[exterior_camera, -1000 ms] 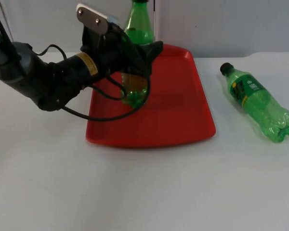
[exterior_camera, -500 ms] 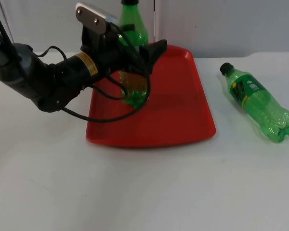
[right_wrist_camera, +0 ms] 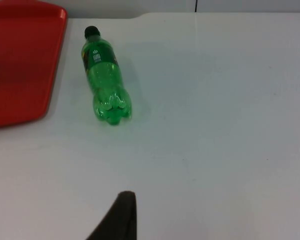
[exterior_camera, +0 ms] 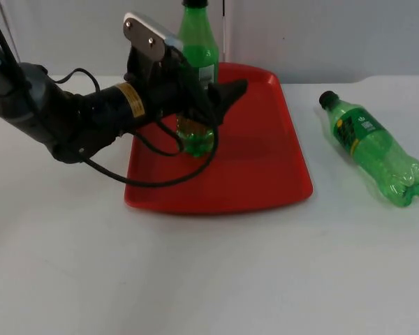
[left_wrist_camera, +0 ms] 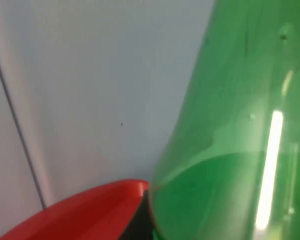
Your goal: Place the bottle upright on the tray.
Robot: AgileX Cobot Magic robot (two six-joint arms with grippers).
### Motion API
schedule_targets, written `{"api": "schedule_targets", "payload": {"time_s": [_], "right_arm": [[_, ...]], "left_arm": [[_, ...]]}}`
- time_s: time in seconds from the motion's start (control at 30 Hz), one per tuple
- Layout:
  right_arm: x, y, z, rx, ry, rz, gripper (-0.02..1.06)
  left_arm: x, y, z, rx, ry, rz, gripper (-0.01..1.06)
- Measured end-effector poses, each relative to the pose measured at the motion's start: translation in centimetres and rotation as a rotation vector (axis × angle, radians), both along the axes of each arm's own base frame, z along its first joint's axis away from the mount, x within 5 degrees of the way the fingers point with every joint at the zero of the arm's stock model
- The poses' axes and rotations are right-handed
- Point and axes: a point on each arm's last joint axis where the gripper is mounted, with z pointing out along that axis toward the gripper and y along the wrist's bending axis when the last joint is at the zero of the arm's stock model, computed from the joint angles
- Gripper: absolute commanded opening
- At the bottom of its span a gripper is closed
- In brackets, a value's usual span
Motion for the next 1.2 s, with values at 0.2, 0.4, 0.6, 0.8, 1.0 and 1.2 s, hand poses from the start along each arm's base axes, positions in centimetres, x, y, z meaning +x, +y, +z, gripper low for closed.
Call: {"api": "schedule_targets", "payload": {"time_s": [0.2, 0.4, 0.6, 0.8, 1.0, 1.2], "right_arm": [[0.0, 0.0, 0.0, 0.0, 0.0, 0.0, 1.05], [0.0, 0.0, 0.0, 0.0, 0.0, 0.0, 1.05], [0.0, 0.0, 0.0, 0.0, 0.0, 0.0, 1.05], [0.0, 0.0, 0.0, 0.0, 0.0, 0.0, 1.05], [0.0, 0.0, 0.0, 0.0, 0.0, 0.0, 1.05], [0.0, 0.0, 0.0, 0.0, 0.0, 0.0, 1.05]], "left_arm": [[0.3, 1.1, -0.1, -0.027, 0.045, 0.017, 0.86], [0.1, 2.1, -0.5, 0.023, 0.059, -0.052, 0.86], [-0.2, 2.7, -0.9, 0.051, 0.093, -0.113, 0.86], [-0.1, 4.7, -1.2, 0.067, 0.134, -0.13, 0.86], [-0.1, 6.3, -1.5, 0.077, 0.178, -0.151, 0.86], [-0.7, 7.8, -1.5, 0.07, 0.192, -0.233, 0.86]]}}
